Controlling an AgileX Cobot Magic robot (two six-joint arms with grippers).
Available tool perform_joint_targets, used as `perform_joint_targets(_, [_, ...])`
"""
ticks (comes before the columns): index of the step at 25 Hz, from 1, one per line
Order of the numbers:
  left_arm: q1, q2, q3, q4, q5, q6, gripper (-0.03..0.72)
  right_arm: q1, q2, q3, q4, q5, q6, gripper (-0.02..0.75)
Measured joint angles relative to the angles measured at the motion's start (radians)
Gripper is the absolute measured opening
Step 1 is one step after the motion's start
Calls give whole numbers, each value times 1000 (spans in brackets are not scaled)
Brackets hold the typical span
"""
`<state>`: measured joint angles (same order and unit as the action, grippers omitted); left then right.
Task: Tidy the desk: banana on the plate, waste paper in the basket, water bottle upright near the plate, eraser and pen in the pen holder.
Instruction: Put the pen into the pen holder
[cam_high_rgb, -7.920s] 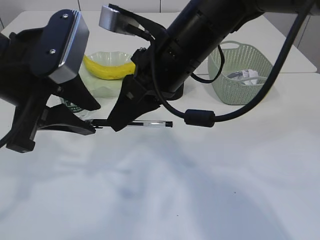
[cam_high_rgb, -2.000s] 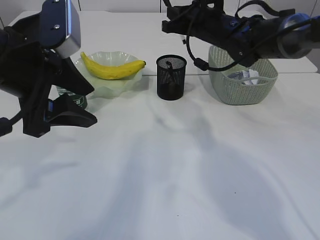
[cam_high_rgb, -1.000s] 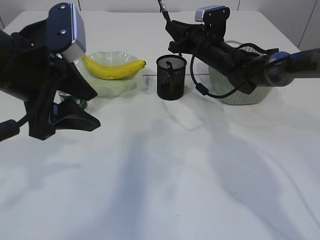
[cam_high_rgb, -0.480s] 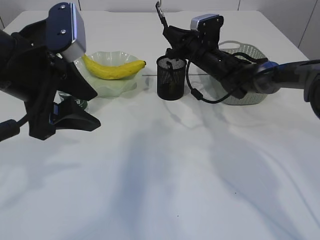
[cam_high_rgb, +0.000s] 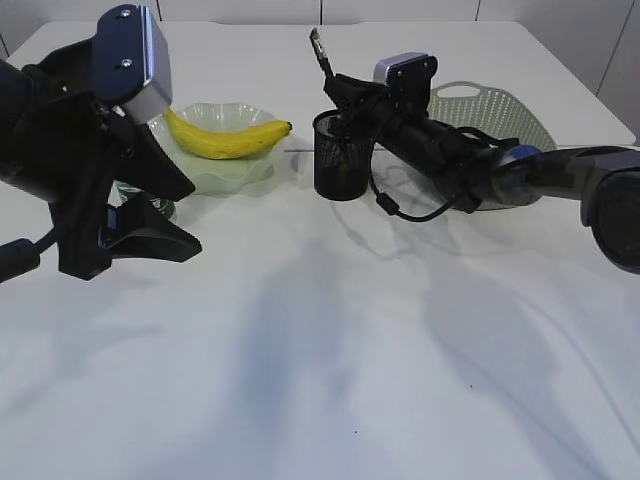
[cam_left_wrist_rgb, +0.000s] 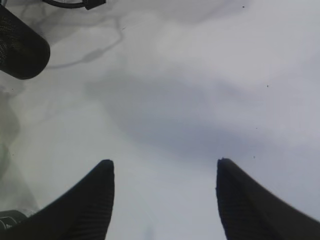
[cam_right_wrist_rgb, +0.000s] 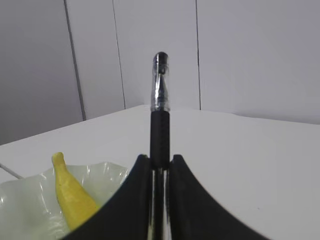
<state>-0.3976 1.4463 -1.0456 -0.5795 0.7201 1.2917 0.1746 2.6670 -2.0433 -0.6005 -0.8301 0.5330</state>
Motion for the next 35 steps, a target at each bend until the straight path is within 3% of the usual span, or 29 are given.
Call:
perform_joint_targets(16, [0,0,0,0,0,0,460,0,2,-8,-11,5,0,48])
perform_joint_targets(35, [0,0,0,0,-4,0,456,-14,2,-8,-41,5,0,137])
